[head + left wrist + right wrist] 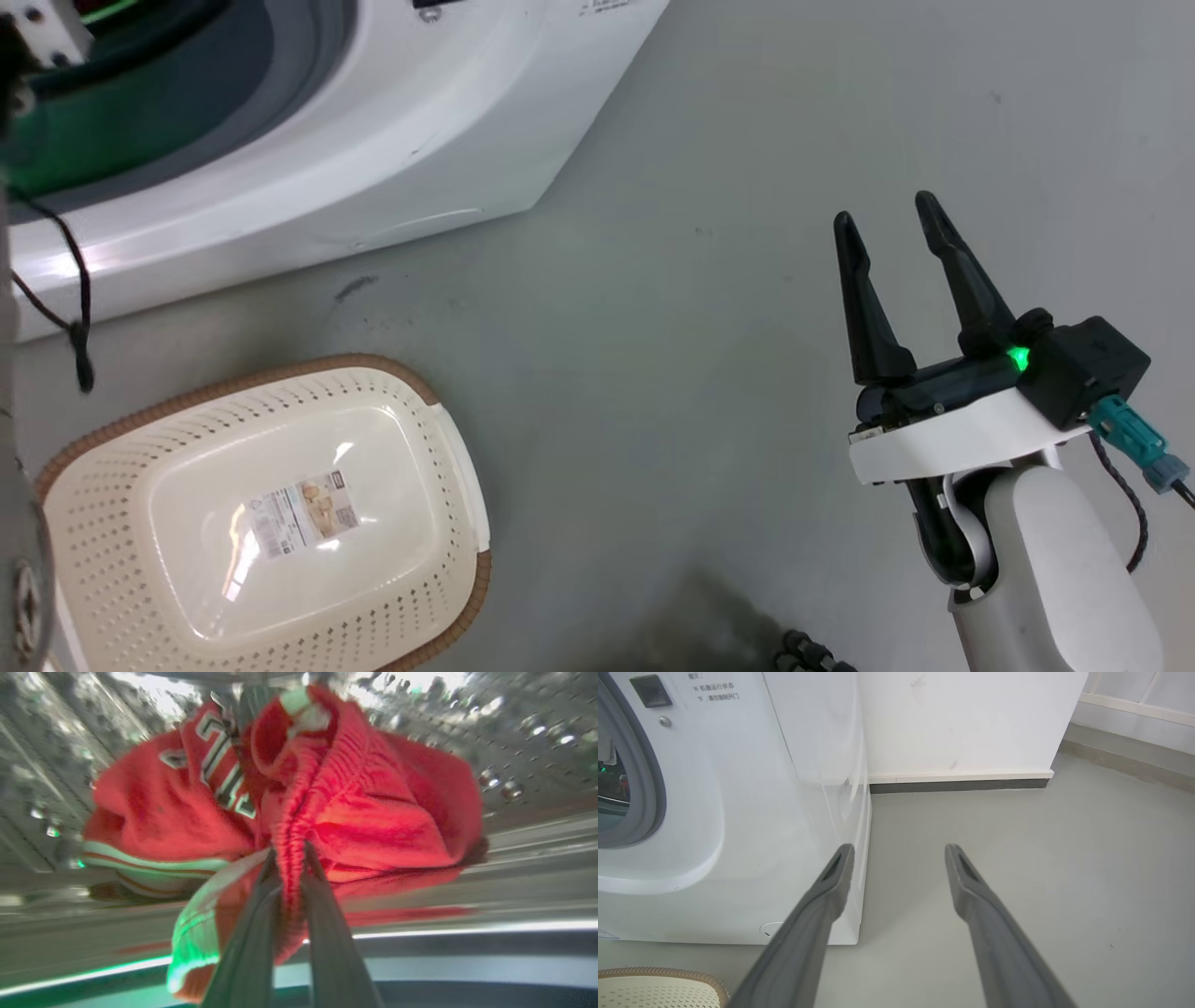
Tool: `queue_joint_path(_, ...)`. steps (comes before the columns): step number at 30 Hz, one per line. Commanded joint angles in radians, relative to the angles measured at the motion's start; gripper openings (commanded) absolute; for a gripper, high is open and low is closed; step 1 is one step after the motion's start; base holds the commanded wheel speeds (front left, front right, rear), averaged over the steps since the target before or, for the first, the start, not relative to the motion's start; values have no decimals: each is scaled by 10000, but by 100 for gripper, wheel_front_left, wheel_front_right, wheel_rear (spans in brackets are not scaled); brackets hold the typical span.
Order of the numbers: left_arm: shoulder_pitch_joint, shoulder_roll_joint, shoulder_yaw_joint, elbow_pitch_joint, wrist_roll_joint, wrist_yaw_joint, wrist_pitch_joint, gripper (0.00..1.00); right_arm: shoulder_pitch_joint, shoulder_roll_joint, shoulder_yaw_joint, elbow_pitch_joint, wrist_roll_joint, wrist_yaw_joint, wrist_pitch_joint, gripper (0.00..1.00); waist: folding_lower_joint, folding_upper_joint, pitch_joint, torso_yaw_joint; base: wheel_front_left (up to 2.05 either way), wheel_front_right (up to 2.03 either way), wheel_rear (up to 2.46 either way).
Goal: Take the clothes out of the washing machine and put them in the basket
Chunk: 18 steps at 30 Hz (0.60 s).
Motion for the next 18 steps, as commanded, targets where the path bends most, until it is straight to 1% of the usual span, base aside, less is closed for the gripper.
queue_joint_path(1,387,-14,-41,-202,107,79,-802,0,5,16,-60,51,-73,-7,-22,100,0,0,-391,131,0,0,0)
queue_joint_path(2,588,-12,-105,-271,168,61,-1240,0,48,13,-96,81,-120,-8,-22,100,0,0,-535,165,0,0,0)
queue_joint_path(6,1362,-192,-71,-442,180,225,-3106,0,232,12,-234,202,-292,-7,-22,100,0,0,-1145,311,0,0,0)
queue_joint_path(13,2656,-488,-35,-151,163,384,-5735,0,687,12,-411,490,-516,-7,-22,100,0,0,-2323,563,0,0,0)
queue_joint_path(15,2970,-603,28,-22,79,446,-6262,0,852,12,-472,573,-579,-7,-22,100,0,0,-2629,651,0,0,0)
queue_joint_path(18,3265,-712,38,58,44,432,-6547,0,986,12,-519,645,-640,-7,-23,100,0,0,-2901,737,0,0,0)
